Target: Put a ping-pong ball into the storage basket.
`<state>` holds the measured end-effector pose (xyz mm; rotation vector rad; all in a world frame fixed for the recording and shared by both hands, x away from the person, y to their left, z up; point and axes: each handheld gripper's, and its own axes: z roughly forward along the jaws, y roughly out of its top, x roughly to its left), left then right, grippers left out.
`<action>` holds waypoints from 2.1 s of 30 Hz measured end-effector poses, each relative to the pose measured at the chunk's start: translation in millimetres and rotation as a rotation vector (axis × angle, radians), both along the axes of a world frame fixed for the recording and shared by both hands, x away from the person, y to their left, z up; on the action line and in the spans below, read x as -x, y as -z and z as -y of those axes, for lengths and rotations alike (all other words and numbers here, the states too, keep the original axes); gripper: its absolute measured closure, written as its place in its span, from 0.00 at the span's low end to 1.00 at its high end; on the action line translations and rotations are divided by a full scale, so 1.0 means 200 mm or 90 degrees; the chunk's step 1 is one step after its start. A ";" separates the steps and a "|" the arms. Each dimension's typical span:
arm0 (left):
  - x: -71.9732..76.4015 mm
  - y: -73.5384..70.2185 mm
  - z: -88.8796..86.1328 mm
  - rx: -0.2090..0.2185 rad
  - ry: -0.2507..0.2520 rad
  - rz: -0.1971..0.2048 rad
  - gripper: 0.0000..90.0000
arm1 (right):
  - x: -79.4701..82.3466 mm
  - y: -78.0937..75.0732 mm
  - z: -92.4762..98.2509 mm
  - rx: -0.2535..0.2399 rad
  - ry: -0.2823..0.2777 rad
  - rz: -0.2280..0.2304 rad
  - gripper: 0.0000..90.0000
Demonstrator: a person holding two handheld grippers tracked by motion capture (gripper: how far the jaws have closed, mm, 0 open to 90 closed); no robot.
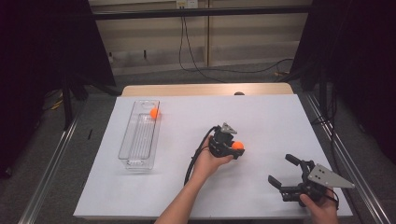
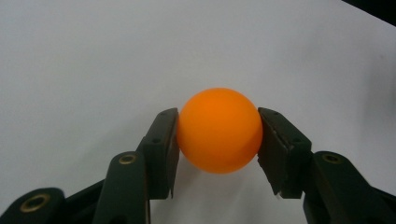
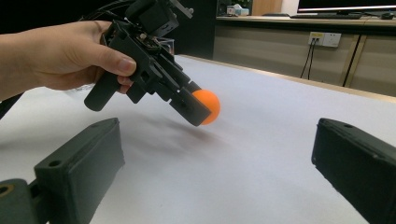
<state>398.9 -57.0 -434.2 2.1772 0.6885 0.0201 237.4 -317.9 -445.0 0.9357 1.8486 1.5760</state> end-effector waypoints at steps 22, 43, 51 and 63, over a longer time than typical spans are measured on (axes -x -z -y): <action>-0.01 0.01 -0.09 0.003 -0.017 -0.004 0.57 | 0.00 0.00 0.00 -0.001 0.002 0.003 0.02; 0.01 -0.03 -0.16 0.007 -0.021 -0.007 0.57 | 0.00 0.00 0.00 0.001 0.002 0.002 0.02; 0.00 -0.04 -0.20 0.013 -0.032 -0.006 0.57 | 0.00 0.00 0.00 0.000 0.000 0.001 0.02; -0.01 -0.06 -0.25 0.014 -0.044 -0.003 0.57 | 0.00 0.00 0.00 0.001 0.000 0.001 0.02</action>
